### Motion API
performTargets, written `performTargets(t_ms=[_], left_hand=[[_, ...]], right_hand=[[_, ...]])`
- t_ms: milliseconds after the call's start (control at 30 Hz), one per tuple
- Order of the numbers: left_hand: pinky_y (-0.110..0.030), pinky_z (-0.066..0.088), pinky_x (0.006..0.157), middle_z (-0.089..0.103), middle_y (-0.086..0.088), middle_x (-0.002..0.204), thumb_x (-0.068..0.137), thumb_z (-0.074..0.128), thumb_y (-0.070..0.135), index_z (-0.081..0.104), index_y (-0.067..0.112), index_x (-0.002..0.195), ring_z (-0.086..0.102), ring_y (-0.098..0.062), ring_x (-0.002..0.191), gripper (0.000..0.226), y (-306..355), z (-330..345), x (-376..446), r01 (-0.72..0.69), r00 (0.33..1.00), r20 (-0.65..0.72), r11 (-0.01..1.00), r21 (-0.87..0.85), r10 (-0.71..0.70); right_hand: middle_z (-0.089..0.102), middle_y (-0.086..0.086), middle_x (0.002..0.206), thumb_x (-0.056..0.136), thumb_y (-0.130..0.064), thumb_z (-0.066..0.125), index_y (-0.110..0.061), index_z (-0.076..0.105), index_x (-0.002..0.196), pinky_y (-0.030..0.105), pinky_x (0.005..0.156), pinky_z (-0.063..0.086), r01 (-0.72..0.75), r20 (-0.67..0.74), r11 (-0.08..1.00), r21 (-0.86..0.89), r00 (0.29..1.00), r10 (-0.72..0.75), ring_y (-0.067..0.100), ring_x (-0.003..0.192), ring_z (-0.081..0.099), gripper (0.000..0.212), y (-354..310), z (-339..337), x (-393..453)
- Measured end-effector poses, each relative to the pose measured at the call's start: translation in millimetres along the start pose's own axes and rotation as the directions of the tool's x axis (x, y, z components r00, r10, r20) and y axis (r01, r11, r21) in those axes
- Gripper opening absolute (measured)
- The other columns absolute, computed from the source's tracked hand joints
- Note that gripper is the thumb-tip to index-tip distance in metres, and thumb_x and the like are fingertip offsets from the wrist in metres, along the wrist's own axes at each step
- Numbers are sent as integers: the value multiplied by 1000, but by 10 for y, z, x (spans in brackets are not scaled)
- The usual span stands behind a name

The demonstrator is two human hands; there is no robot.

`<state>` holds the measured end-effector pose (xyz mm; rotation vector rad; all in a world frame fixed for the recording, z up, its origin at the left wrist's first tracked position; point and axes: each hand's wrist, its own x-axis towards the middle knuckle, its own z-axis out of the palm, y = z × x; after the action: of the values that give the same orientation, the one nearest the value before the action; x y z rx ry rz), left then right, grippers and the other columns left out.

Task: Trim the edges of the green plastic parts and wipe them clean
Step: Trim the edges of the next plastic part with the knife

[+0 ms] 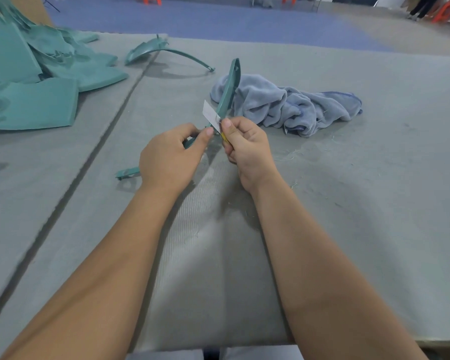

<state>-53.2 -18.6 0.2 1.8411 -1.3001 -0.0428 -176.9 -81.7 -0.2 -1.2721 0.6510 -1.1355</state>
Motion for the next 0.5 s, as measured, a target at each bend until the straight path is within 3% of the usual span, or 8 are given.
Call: performTargets(t_ms=[133, 300, 433, 500], left_hand=[[-30, 29, 52, 53, 6, 60, 93, 50, 54, 59, 28, 77, 48, -14, 60, 32, -33, -24, -9, -58, 998, 6, 998, 10, 58], [-28, 23, 60, 53, 6, 79, 98, 49, 36, 58, 12, 88, 45, -17, 73, 27, -21, -41, 3, -155, 988, 31, 986, 62, 153], [-33, 39, 62, 62, 11, 77, 92, 44, 45, 57, 31, 92, 56, -12, 73, 18, -28, -63, 4, -67, 992, 96, 990, -124, 79], [-32, 36, 57, 59, 17, 69, 88, 39, 56, 56, 43, 83, 52, -3, 65, 21, -19, -77, 4, -34, 990, 127, 986, -161, 55]], right_hand=[[40, -5, 50, 100, -10, 53, -11, 57, 75, 12, 42, 27, -18, 29, 1000, 6, 999, 18, 3, 43, 32, 25, -10, -8, -7], [43, -3, 49, 99, -12, 54, -13, 56, 74, 16, 42, 25, -44, 67, 998, -38, 997, 47, 9, 45, 28, 25, -18, -19, -5], [44, -4, 50, 99, -11, 55, -14, 60, 77, 15, 44, 28, -22, 57, 996, -83, 998, 27, 7, 46, 34, 23, -10, 4, -16], [44, -4, 50, 99, -11, 55, -14, 62, 78, 15, 45, 29, -13, 49, 993, -115, 999, 19, 6, 47, 36, 22, -9, 18, -19]])
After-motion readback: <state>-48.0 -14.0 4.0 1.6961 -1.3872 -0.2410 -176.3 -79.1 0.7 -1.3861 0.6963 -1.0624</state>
